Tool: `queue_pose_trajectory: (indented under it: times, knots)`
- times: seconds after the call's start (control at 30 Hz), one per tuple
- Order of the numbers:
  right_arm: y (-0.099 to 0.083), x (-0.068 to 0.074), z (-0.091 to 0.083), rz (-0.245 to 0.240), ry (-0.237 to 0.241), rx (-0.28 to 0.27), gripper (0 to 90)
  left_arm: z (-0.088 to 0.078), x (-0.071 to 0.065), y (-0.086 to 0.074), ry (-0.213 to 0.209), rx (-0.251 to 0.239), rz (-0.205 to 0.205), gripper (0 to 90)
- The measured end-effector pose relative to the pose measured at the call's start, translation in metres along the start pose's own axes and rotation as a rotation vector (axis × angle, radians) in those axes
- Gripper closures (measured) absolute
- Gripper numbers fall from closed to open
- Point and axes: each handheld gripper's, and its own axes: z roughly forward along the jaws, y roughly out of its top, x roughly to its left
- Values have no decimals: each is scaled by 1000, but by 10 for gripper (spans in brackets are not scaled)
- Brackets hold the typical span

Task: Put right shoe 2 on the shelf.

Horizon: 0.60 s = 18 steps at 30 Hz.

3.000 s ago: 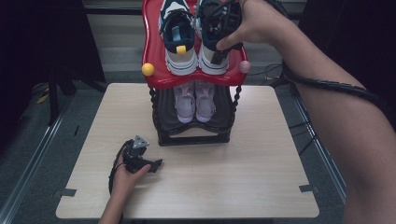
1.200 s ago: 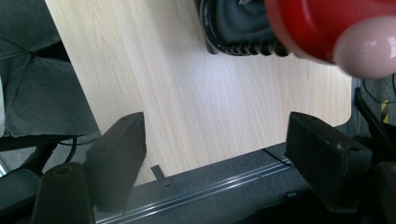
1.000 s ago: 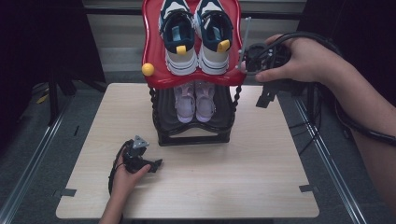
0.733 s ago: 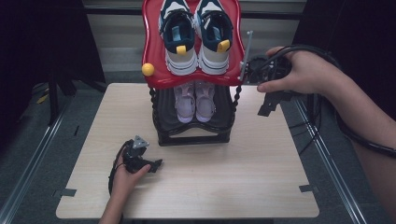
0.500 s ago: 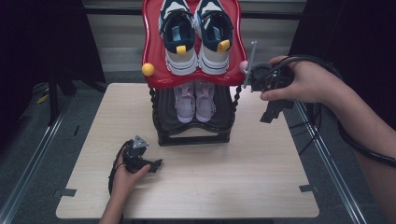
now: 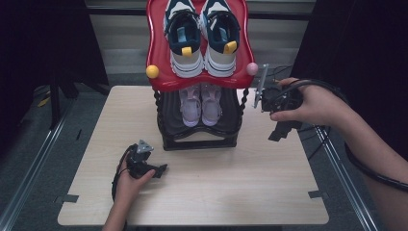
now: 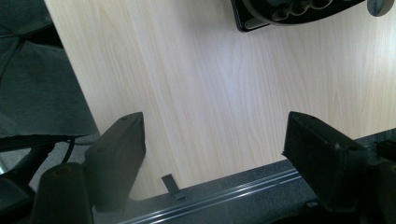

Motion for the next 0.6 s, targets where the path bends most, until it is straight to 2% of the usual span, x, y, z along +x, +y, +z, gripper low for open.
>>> queue_pose_trajectory:
  times: [0.23,0.27,0.33,0.47,0.6]
  knots:
    - [-4,4,24,6,23,-29,202,0,0,0,0,-1,-1,0]
    - [-5,5,28,20,31,-23,202,0,0,0,0,-1,-1,0]
    - [-5,6,36,5,32,-24,202,0,0,0,-2,1,0,0]
    - [-6,9,51,19,64,-20,198,0,0,0,-1,2,0,0]
    - [-9,11,61,20,68,-29,187,0,0,0,-1,3,-1,0]
